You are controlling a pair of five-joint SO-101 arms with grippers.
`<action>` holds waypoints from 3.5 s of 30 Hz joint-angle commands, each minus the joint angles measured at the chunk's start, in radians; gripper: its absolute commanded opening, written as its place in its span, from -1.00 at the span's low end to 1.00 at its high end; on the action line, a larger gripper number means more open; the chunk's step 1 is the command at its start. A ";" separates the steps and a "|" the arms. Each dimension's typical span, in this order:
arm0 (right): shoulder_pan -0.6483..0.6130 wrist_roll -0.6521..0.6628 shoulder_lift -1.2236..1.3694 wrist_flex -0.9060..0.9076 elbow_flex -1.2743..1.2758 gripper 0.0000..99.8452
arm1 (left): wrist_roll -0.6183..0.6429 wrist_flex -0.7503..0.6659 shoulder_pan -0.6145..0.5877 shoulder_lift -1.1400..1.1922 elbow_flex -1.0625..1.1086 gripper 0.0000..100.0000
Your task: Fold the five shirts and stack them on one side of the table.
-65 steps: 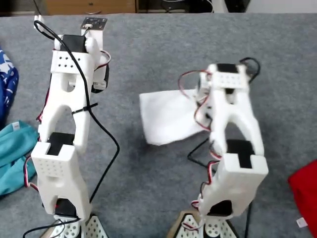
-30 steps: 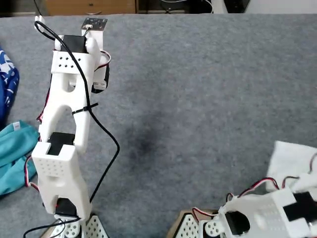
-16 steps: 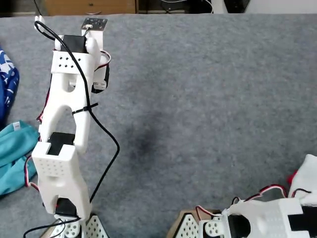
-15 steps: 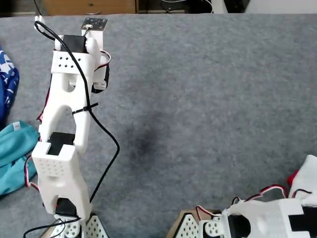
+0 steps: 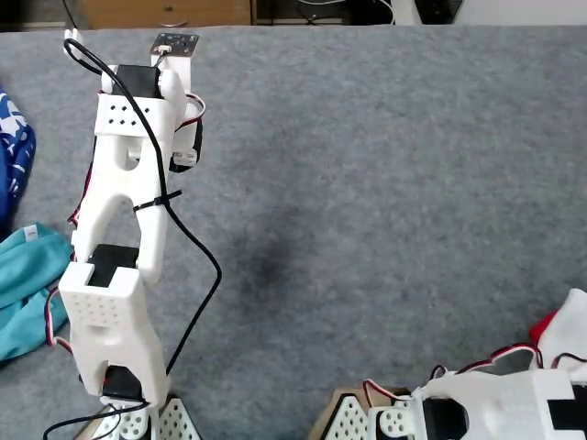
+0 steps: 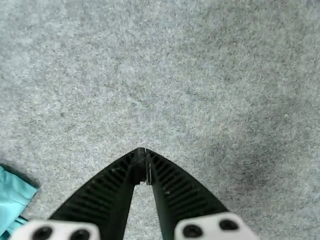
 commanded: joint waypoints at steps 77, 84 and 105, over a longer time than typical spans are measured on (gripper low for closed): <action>-1.897 -0.222 -0.205 0.440 -0.202 -0.99 | -0.127 0.014 -1.088 -0.263 0.133 -0.96; -1.623 -0.127 -0.334 0.477 -0.180 -0.99 | -0.051 0.012 -0.506 -0.923 0.674 -0.96; -1.888 -0.072 -0.641 0.476 0.130 -0.23 | -0.290 -0.041 -0.921 -1.552 1.085 -0.27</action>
